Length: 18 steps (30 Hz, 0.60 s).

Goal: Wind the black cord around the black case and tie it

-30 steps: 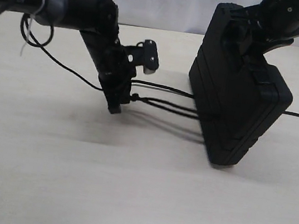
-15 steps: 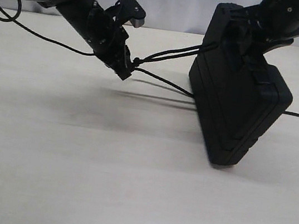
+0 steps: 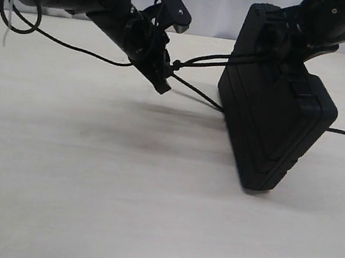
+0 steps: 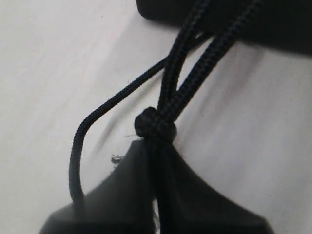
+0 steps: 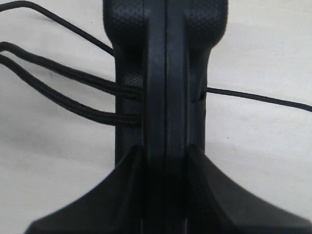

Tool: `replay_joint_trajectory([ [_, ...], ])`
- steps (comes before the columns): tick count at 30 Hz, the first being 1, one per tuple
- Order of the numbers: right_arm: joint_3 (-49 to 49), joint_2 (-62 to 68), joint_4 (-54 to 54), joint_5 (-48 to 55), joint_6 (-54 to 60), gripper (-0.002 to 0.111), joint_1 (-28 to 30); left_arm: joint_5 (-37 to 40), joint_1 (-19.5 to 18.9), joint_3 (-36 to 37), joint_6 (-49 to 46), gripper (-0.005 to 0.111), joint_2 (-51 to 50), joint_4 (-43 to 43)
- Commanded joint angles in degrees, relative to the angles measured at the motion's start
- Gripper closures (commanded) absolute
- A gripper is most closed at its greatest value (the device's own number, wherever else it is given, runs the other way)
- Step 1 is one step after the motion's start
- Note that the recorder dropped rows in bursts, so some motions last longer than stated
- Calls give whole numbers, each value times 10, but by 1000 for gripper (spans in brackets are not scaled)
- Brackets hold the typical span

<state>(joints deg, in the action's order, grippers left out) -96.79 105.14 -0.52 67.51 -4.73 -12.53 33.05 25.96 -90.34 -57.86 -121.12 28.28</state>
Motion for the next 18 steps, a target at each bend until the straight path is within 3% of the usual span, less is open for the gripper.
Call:
replay_joint_trajectory([
  [1, 1, 7, 9, 13, 11, 104, 4, -26, 0, 0, 22, 107, 31, -1],
  [14, 1, 7, 9, 13, 11, 104, 4, -22, 1, 0, 22, 107, 48, 50],
  [18, 1, 7, 9, 13, 11, 104, 4, -45, 27, 0, 22, 107, 48, 53],
])
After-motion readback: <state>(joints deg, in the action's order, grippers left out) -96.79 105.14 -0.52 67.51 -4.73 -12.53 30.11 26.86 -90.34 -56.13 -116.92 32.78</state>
